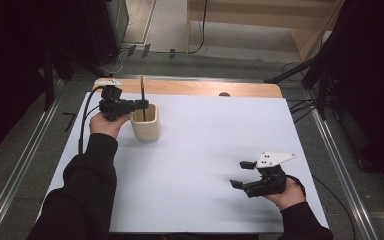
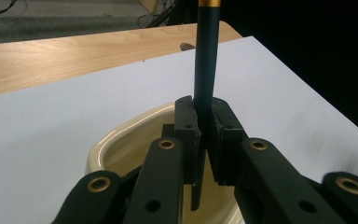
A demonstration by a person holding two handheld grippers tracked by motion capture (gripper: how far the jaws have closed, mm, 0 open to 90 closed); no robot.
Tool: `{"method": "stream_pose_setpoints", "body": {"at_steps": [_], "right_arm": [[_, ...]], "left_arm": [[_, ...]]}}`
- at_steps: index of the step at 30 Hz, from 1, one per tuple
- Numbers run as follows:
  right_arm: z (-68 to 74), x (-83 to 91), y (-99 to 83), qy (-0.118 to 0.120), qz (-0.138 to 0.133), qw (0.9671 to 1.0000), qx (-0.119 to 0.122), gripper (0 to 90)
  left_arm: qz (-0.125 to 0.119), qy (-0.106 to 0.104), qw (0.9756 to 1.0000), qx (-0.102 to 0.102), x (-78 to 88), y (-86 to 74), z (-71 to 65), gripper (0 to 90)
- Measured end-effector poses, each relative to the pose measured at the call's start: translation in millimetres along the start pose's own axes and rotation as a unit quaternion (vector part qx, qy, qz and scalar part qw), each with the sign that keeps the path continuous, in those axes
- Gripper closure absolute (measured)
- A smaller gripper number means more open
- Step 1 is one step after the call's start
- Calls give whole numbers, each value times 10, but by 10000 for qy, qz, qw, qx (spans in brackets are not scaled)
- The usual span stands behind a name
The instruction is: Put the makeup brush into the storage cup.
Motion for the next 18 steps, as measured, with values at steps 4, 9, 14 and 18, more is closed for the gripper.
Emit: {"method": "stream_pose_setpoints", "body": {"at_steps": [4, 9, 14, 18], "right_arm": [[1, 0, 1, -4, 5, 10000, -7, 243], [-1, 2, 2, -12, -8, 10000, 3, 243], [-1, 5, 0, -13, 0, 10000, -9, 243], [2, 1, 2, 1, -4, 10000, -9, 243]], "left_arm": [[69, 40, 10000, -59, -10, -24, -7, 836], [65, 40, 10000, -22, -15, -49, 7, 835], [59, 13, 10000, -39, -19, -71, -6, 835], [23, -209, 9997, 104, 24, -46, -37, 756]]}}
Point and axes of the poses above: each handheld gripper's, and its own axes: x roughly backward along the jaws, y roughly out of its top, z roughly to its left, the point moved 6 cm from there along -x, roughly forward along the jaws, and after that the axes turned 6 degrees about z, right-handed, at the moved point
